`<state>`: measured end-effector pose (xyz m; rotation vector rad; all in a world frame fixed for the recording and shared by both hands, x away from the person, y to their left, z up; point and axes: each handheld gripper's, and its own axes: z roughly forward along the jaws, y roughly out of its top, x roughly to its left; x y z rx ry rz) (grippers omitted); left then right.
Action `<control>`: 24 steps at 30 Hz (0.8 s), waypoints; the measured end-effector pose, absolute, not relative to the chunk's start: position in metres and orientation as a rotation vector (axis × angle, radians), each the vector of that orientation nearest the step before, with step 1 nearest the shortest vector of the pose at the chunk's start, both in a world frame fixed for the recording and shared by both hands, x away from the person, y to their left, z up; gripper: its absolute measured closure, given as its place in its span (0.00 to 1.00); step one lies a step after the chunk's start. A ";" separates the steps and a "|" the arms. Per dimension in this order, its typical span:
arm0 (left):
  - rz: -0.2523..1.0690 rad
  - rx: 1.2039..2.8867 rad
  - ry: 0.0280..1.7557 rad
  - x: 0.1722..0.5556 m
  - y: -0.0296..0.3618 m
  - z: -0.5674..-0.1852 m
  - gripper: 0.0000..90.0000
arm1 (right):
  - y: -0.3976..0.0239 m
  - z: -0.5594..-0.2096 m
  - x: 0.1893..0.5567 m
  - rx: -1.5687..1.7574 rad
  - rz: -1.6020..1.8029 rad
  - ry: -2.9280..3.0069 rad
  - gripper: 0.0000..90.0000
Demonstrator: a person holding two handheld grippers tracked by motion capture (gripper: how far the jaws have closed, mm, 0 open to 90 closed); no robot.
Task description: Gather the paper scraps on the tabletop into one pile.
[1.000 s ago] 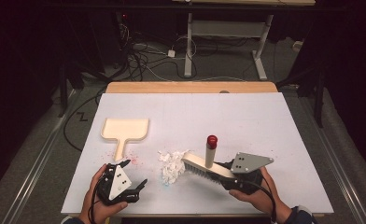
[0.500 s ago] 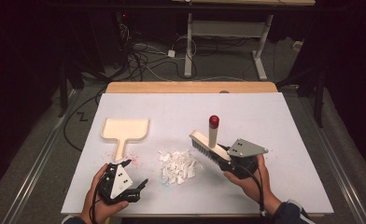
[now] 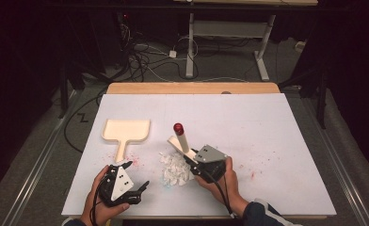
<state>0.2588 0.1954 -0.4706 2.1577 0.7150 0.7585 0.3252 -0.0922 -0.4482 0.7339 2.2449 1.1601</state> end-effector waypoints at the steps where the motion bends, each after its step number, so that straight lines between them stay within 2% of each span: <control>1: 0.758 2.158 0.714 0.259 0.195 -0.471 0.19 | -0.088 -0.449 0.324 0.718 1.161 2.257 0.76; 7: 0.755 2.162 0.714 0.259 0.197 -0.471 0.19 | -0.093 -0.442 0.328 0.725 1.164 2.226 0.76; 15: 0.760 2.172 0.712 0.259 0.195 -0.471 0.18 | -0.136 -0.421 0.339 0.777 1.214 2.165 0.76; 24: 0.766 2.168 0.712 0.259 0.195 -0.471 0.18 | -0.181 -0.403 0.335 0.760 1.199 2.149 0.76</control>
